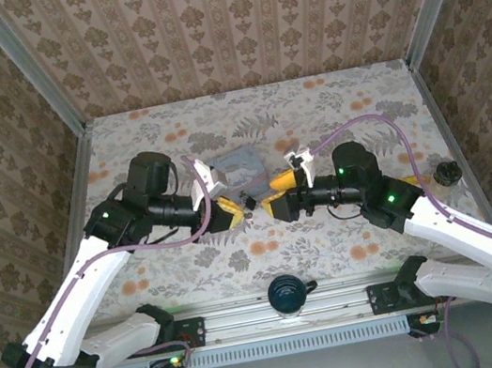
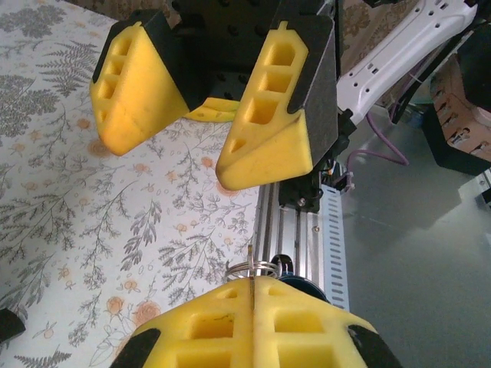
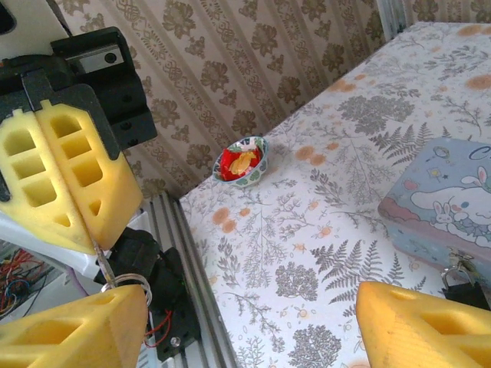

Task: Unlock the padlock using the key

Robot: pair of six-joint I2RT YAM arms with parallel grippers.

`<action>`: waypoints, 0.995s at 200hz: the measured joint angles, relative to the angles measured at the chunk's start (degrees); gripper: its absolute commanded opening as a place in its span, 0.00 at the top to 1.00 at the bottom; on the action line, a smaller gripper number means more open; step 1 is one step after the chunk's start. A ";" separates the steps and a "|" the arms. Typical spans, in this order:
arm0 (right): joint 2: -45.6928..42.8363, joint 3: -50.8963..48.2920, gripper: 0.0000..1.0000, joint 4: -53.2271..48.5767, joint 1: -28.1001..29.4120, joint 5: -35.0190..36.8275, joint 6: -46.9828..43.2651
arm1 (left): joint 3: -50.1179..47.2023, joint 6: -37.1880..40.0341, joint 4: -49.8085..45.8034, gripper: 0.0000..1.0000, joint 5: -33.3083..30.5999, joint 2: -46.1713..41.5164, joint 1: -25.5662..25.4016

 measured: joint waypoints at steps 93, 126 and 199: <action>0.07 0.00 0.43 4.17 2.95 -1.88 0.07 | -2.69 -0.90 2.27 1.00 2.21 -0.66 0.39; 0.90 0.00 0.50 7.65 4.11 -4.20 1.14 | -3.56 -2.40 4.26 1.00 3.04 -0.68 1.14; 4.61 0.00 0.58 10.58 5.97 -5.44 1.81 | -4.98 -5.38 7.72 1.00 5.18 -1.46 2.69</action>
